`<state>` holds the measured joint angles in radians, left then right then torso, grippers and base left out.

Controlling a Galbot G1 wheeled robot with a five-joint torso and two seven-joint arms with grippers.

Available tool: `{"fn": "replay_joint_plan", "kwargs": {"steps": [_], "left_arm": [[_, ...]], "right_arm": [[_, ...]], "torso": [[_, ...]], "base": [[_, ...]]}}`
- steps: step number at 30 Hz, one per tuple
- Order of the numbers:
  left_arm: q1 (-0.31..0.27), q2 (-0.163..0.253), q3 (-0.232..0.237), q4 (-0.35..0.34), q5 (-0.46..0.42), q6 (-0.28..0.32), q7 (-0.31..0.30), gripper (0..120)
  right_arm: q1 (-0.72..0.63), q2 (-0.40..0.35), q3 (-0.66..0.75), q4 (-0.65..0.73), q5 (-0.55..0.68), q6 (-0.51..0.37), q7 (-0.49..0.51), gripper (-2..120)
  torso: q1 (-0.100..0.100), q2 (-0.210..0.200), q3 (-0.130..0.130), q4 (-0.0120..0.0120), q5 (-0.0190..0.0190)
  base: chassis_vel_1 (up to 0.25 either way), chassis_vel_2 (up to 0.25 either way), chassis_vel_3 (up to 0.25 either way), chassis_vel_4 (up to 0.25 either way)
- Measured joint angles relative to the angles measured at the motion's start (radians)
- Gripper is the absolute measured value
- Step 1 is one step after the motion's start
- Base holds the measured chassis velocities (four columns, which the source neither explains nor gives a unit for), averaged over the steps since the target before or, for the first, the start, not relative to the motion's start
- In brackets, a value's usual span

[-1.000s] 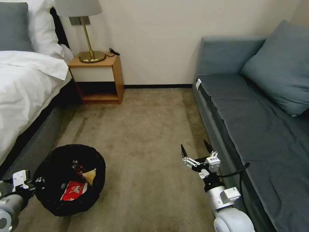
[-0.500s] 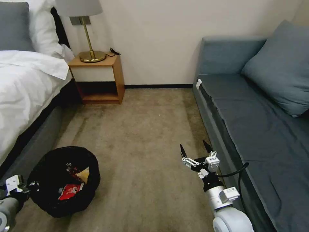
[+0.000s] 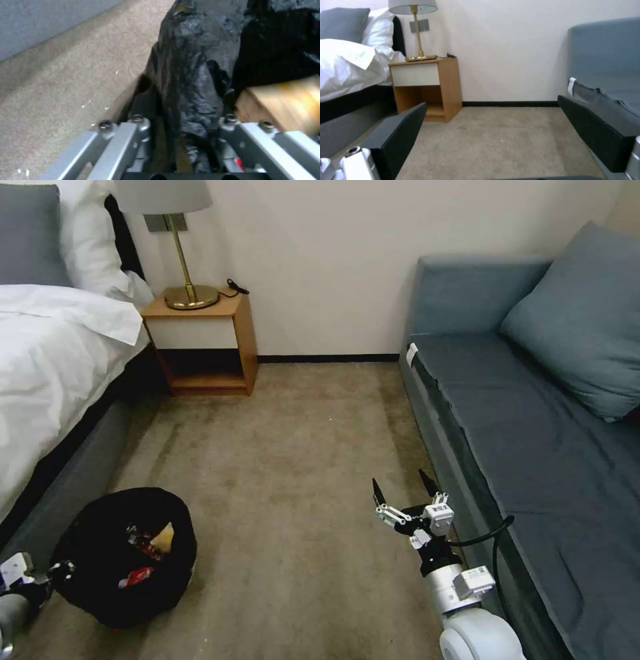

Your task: Pick up the trash bin, then pick up the garbage on the floor and place it into the trash bin.

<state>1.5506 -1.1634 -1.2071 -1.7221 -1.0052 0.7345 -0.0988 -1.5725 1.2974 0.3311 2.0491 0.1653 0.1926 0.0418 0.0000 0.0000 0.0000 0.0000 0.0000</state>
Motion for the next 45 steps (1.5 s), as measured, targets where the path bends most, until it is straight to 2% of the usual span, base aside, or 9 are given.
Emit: {"fn": "replay_joint_plan", "kwargs": {"steps": [17, 23, 27, 31, 32, 35, 36, 41, 45], "left_arm": [[0.076, -0.017, -0.052, -0.193, 0.107, 0.000, 0.035, 94], [0.101, -0.039, -0.053, -0.255, 0.185, -0.017, 0.072, 100], [0.154, -0.074, 0.018, -0.346, 0.262, -0.172, 0.115, 100], [0.213, -0.144, 0.125, -0.480, 0.430, -0.482, 0.089, 100], [0.213, -0.144, 0.125, -0.480, 0.430, -0.482, 0.089, 100], [0.256, -0.200, 0.223, -0.531, 0.624, -0.682, 0.083, 100], [0.256, -0.200, 0.223, -0.531, 0.624, -0.682, 0.083, 100], [0.299, -0.233, 0.404, -0.462, 0.840, -0.950, 0.064, 100], [0.314, -0.240, 0.457, -0.433, 0.882, -1.029, 0.068, 100]], "right_arm": [[0.001, 0.000, -0.001, -0.001, 0.000, -0.001, 0.001, 100], [0.001, 0.000, -0.001, -0.001, 0.000, -0.001, 0.001, 100], [0.001, 0.000, -0.001, -0.001, 0.000, -0.001, 0.001, 100], [0.001, 0.000, -0.001, -0.001, 0.000, -0.001, 0.001, 100], [0.001, 0.000, -0.001, -0.001, 0.000, -0.001, 0.001, 100], [0.001, 0.000, -0.001, -0.001, 0.000, -0.001, 0.001, 100], [0.001, 0.000, -0.001, -0.001, 0.000, -0.001, 0.001, 100], [0.001, 0.000, -0.001, -0.001, 0.000, -0.001, 0.001, 100], [0.001, 0.000, -0.001, -0.001, 0.000, -0.001, 0.001, 100]], "torso": [[0.000, 0.000, 0.000, 0.0000, 0.0000], [0.000, 0.000, 0.000, -0.0001, 0.0001], [0.000, 0.000, 0.000, 0.0000, 0.0002], [0.000, 0.000, 0.000, -0.0004, 0.0007], [0.000, 0.000, 0.000, -0.0004, 0.0007], [0.000, 0.000, 0.000, 0.0000, 0.0007], [0.000, 0.000, 0.000, 0.0000, 0.0007], [0.000, 0.000, 0.000, -0.0002, -0.0003], [0.000, 0.000, 0.000, 0.0000, -0.0001]], "base": [[0.000, 0.000, 0.000, 0.000], [0.000, 0.000, 0.000, 0.000], [0.000, 0.000, 0.000, 0.000], [0.000, 0.000, 0.000, 0.000], [0.000, 0.000, 0.000, 0.000], [0.000, 0.000, 0.000, 0.000], [0.000, 0.000, 0.000, 0.000], [0.000, 0.000, 0.000, 0.000], [0.000, 0.000, 0.000, 0.000]]}}
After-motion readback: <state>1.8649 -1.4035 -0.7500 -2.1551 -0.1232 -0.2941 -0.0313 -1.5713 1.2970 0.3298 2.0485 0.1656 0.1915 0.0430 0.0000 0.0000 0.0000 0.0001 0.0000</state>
